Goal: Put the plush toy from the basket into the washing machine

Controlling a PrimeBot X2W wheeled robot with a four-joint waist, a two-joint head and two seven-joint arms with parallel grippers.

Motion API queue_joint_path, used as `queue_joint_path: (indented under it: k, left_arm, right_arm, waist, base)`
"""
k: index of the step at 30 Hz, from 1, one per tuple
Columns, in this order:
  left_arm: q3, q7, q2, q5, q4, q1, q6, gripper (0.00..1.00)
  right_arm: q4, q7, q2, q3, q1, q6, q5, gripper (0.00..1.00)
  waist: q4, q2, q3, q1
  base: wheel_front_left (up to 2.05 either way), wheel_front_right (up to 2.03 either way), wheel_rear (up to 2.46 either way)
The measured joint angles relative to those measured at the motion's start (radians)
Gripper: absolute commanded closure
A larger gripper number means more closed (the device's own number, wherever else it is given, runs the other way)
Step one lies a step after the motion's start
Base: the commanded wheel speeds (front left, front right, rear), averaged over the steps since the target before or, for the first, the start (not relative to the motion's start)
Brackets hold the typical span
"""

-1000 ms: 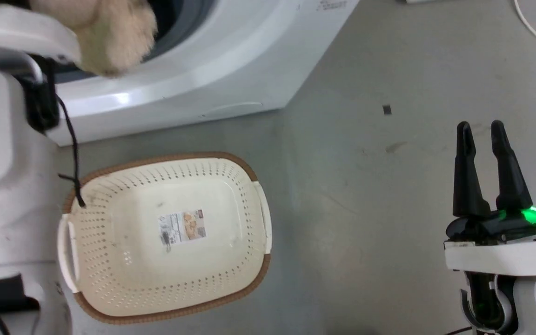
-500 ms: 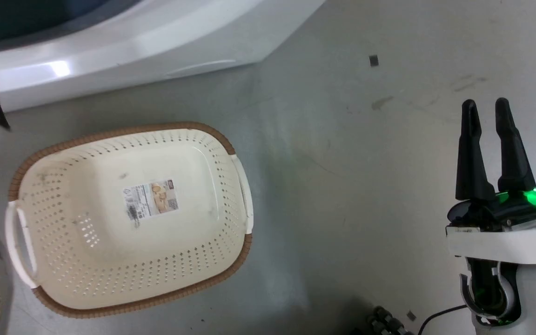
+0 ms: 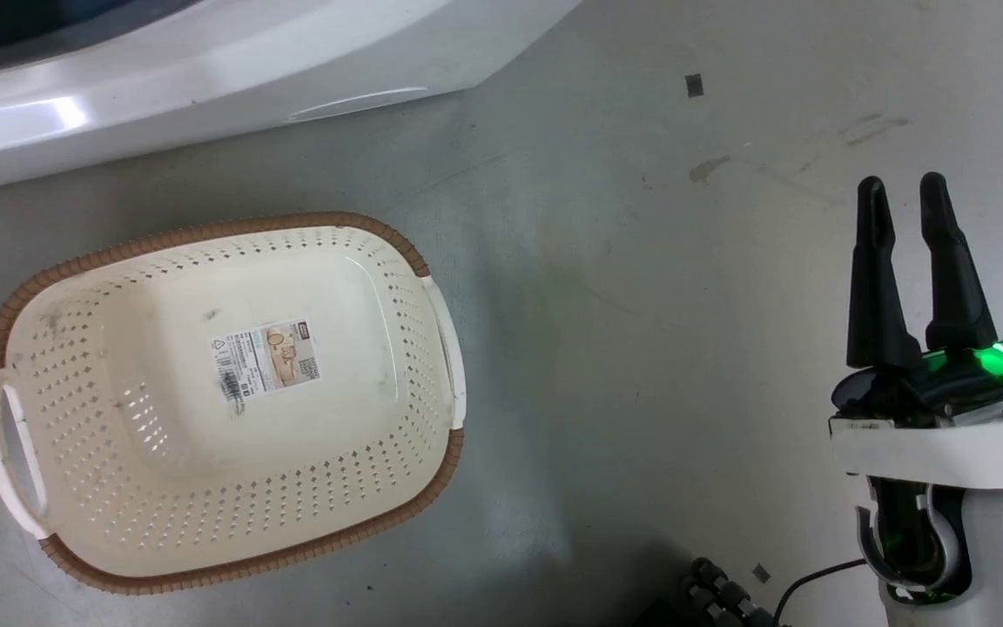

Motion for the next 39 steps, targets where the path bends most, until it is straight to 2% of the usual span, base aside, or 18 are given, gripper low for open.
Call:
queue_joint_path:
  k: [10, 19, 29, 39]
  left_arm:
    - [-0.021, 0.0, -0.021, 0.002, 0.065, 0.011, -0.001, 0.0]
    - [-0.023, 0.0, -0.071, -0.012, 0.071, 0.144, -0.002, 0.0]
    - [-0.039, 0.0, -0.142, -0.017, -0.02, 0.348, -0.001, 0.0]
    - [-0.041, 0.0, -0.211, -0.008, -0.185, 0.586, 0.021, 0.0]
  right_arm:
    - [0.009, 0.0, 0.0, 0.003, 0.0, 0.0, -0.01, 0.0]
    - [0.019, 0.0, 0.0, -0.001, 0.0, 0.0, -0.036, 0.0]
    - [0.035, 0.0, 0.0, -0.02, 0.014, 0.0, -0.071, 0.0]
    - [0.055, 0.0, 0.0, -0.032, 0.075, 0.0, -0.134, 0.0]
  waist:
    - [0.019, 0.0, -0.025, 0.0]
    - [0.051, 0.0, -0.089, -0.0001]
    - [0.099, 0.0, -0.209, -0.0001]
    - [0.154, 0.0, -0.35, -0.0002]
  base:
    - [0.0, 0.0, 0.0]
    - [0.0, 0.0, 0.0]
    - [0.0, 0.0, 0.0]
    - [0.0, 0.0, 0.0]
